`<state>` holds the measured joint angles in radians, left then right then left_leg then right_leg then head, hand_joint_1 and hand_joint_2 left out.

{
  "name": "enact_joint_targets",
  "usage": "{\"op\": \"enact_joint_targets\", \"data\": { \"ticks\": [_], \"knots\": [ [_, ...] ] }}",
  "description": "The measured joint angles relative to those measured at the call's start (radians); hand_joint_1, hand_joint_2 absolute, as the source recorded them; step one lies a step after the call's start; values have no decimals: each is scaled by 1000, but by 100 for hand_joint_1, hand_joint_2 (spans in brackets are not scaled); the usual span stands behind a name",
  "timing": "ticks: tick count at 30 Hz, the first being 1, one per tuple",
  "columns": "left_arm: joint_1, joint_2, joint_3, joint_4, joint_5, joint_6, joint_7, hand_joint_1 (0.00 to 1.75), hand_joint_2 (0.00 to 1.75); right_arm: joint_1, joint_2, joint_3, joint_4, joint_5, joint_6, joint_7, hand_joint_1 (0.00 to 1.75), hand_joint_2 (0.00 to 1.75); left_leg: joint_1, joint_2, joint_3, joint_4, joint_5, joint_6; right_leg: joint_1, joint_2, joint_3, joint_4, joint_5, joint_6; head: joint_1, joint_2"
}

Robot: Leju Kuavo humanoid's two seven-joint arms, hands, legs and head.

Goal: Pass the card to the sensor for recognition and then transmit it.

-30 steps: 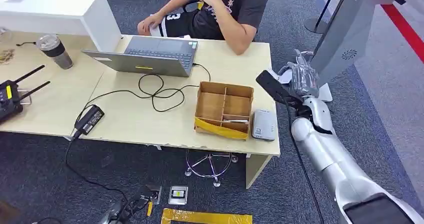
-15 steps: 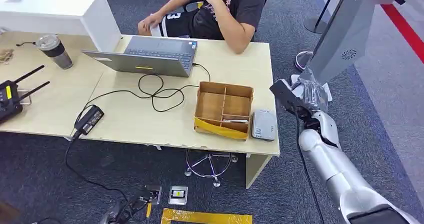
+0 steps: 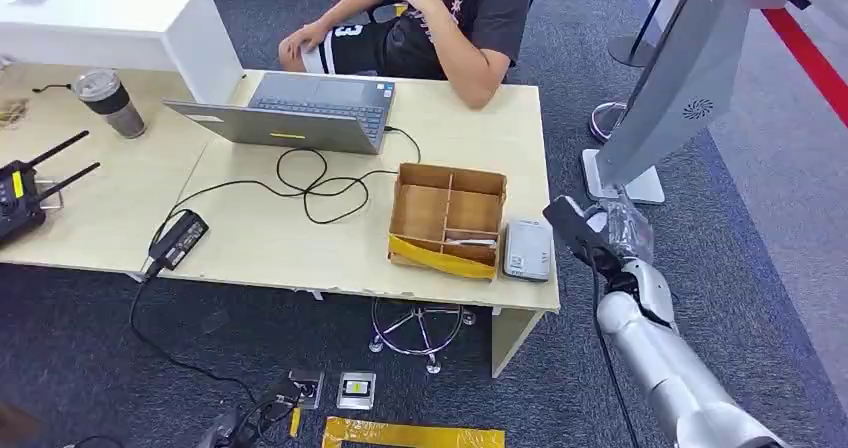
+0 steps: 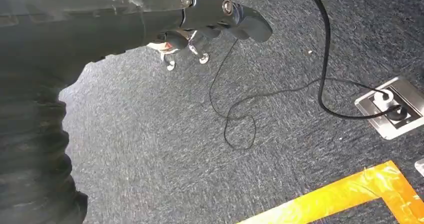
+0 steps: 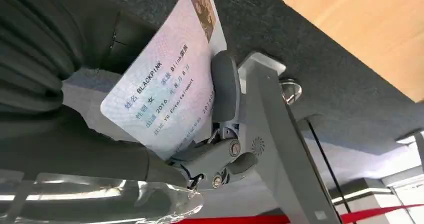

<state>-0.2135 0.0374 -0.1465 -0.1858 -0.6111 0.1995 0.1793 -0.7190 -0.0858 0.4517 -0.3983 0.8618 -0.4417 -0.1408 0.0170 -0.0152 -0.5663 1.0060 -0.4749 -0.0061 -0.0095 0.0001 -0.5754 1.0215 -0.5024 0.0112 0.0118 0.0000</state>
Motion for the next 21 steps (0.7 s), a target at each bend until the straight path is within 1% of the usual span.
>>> {"op": "enact_joint_targets", "data": {
  "ticks": [8,21],
  "knots": [
    [0,0,2,0,-1,0,0,0,175,50,23,0,2,11,0,9,175,175,0,0,0,0,0,0,0,0,0,0,0,0,0,0],
    [-2,-1,2,0,-14,-1,0,0,175,84,56,0,7,8,-10,6,175,175,0,0,0,0,0,0,0,0,0,0,0,0,0,0]
  ]
}}
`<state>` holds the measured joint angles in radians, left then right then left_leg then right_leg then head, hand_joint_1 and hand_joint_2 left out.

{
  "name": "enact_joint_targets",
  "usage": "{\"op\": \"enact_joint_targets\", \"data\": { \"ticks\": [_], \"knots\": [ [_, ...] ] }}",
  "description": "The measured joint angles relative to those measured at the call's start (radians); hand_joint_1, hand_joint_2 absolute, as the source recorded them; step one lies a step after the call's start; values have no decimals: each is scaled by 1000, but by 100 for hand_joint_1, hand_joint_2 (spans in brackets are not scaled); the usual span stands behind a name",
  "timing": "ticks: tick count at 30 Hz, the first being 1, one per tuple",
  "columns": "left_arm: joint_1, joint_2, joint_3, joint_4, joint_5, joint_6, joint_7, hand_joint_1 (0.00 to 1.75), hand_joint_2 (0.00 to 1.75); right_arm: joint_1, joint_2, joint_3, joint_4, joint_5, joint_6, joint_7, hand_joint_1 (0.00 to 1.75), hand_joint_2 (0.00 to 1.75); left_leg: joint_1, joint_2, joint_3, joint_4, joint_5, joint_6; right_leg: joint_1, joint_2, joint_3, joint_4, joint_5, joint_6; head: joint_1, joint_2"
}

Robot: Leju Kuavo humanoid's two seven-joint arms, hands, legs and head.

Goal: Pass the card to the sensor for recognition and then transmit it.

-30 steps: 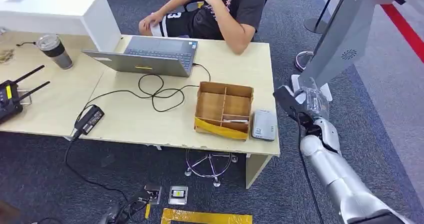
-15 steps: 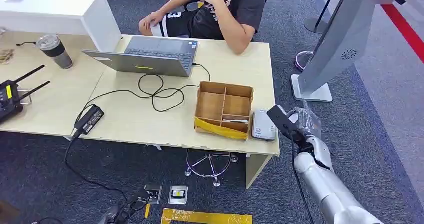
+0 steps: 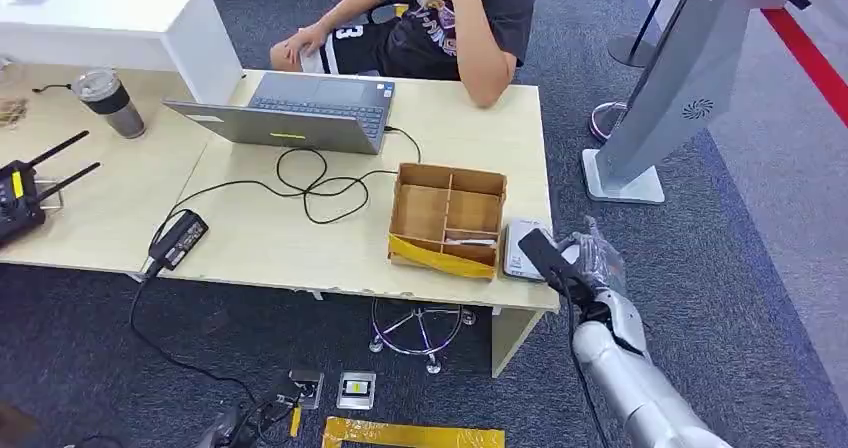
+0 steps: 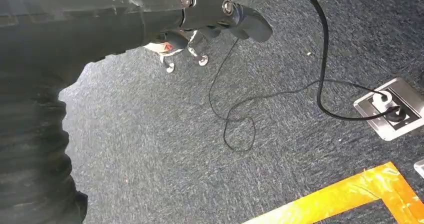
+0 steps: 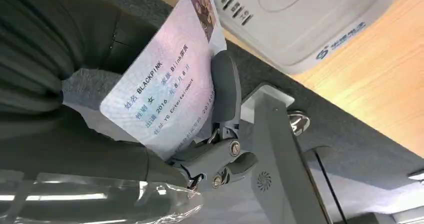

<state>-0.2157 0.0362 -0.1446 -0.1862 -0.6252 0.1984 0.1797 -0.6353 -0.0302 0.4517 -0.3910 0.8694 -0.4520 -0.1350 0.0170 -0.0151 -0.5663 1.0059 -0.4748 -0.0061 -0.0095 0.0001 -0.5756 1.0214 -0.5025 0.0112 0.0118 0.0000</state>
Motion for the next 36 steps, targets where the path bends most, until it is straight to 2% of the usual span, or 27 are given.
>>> {"op": "enact_joint_targets", "data": {
  "ticks": [28,36],
  "knots": [
    [-7,-1,0,0,-9,-8,8,0,175,-34,21,-1,0,10,-5,-9,175,175,0,0,0,0,0,0,0,0,0,0,0,0,0,0],
    [-7,-2,0,0,-6,-7,8,0,175,-31,33,0,0,28,13,11,175,175,0,0,0,0,0,0,0,0,0,0,0,0,0,0]
  ]
}}
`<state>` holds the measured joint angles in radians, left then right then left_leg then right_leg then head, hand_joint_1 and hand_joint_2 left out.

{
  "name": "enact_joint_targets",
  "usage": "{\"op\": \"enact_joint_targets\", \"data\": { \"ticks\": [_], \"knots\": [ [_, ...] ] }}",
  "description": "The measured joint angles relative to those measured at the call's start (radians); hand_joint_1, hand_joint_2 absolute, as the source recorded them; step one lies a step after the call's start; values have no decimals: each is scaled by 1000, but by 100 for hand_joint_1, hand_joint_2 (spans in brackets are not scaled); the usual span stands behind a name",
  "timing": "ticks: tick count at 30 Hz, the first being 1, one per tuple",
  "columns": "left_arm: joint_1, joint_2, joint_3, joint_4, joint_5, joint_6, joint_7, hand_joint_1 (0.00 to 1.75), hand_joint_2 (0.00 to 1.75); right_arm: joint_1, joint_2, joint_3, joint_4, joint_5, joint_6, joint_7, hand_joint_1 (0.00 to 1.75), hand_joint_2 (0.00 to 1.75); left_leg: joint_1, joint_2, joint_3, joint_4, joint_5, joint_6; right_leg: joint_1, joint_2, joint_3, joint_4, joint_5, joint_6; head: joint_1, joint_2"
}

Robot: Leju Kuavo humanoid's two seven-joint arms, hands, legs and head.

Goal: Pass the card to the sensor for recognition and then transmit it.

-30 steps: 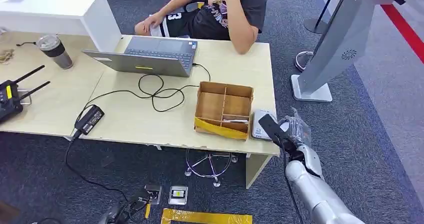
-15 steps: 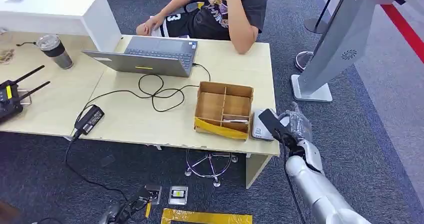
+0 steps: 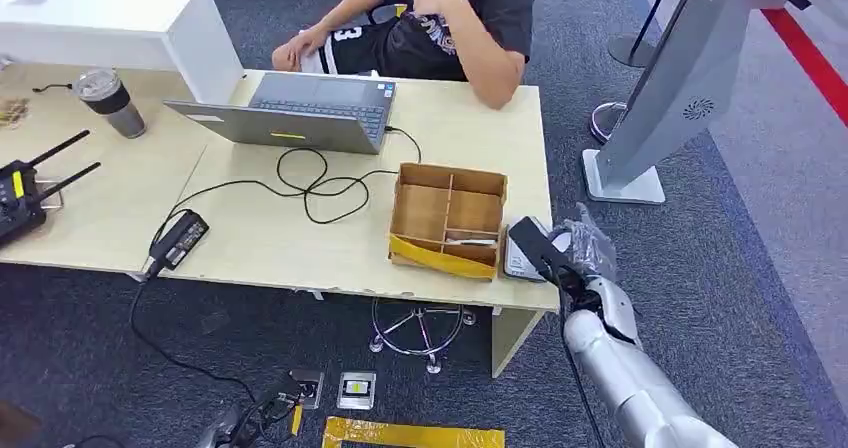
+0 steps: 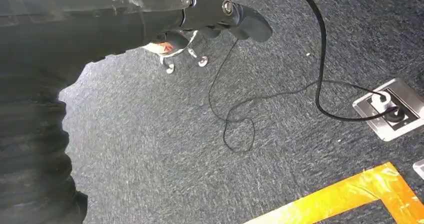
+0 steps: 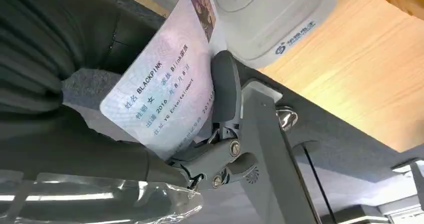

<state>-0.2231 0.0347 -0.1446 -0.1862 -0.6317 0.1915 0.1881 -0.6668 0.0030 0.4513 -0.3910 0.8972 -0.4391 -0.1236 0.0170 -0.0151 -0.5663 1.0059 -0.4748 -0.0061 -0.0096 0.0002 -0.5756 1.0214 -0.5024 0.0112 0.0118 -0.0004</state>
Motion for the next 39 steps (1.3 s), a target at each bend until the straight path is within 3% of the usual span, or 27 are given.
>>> {"op": "enact_joint_targets", "data": {
  "ticks": [23,39],
  "knots": [
    [-2,-4,0,0,0,0,0,0,175,19,15,0,3,15,21,8,175,175,0,0,0,0,0,0,0,0,0,0,0,0,0,0],
    [-4,-4,0,0,-2,1,0,0,175,26,12,0,10,37,47,54,175,175,0,1,1,0,0,0,0,1,1,0,0,0,0,0]
  ]
}}
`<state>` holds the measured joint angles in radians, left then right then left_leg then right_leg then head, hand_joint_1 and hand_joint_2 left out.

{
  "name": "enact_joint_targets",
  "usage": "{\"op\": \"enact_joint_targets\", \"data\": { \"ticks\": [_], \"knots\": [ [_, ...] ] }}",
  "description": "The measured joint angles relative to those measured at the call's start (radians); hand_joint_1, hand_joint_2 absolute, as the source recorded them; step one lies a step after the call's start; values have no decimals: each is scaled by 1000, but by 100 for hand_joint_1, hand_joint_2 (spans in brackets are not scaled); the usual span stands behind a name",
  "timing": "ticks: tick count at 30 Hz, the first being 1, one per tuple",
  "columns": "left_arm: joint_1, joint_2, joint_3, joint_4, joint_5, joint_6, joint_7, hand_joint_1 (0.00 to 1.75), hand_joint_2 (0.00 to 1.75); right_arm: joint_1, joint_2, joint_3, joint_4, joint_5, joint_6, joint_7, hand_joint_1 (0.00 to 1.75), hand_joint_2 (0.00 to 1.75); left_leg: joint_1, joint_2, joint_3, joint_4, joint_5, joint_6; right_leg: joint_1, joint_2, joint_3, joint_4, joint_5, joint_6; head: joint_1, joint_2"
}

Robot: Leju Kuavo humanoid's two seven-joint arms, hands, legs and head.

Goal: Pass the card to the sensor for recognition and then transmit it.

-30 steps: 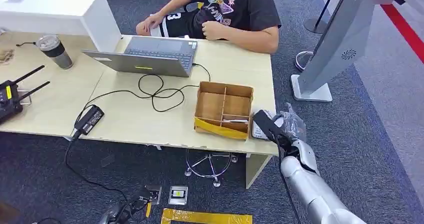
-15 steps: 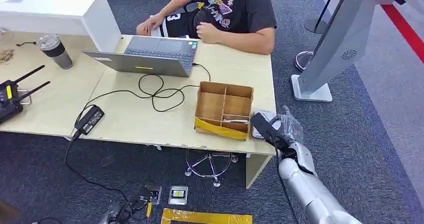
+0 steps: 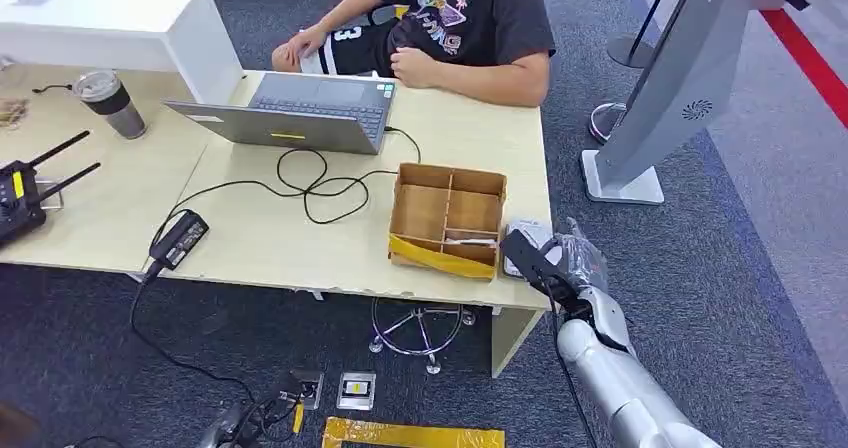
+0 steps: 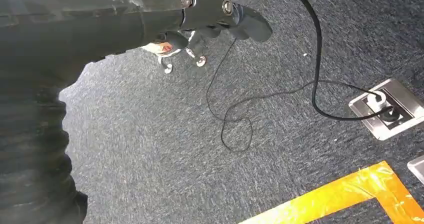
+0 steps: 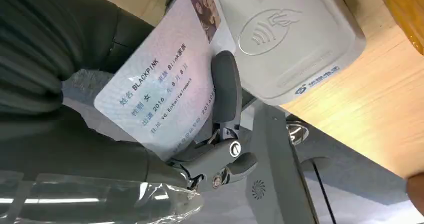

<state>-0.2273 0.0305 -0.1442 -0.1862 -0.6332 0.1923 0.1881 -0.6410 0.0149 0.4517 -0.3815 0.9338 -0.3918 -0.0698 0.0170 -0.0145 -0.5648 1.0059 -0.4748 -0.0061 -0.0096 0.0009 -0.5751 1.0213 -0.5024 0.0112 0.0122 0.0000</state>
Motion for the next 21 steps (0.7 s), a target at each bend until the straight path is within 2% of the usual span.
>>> {"op": "enact_joint_targets", "data": {
  "ticks": [21],
  "knots": [
    [-4,0,16,0,-7,-1,0,0,175,-6,-7,0,6,9,3,-3,175,175,0,0,0,0,0,0,0,0,1,0,0,0,0,0]
  ]
}}
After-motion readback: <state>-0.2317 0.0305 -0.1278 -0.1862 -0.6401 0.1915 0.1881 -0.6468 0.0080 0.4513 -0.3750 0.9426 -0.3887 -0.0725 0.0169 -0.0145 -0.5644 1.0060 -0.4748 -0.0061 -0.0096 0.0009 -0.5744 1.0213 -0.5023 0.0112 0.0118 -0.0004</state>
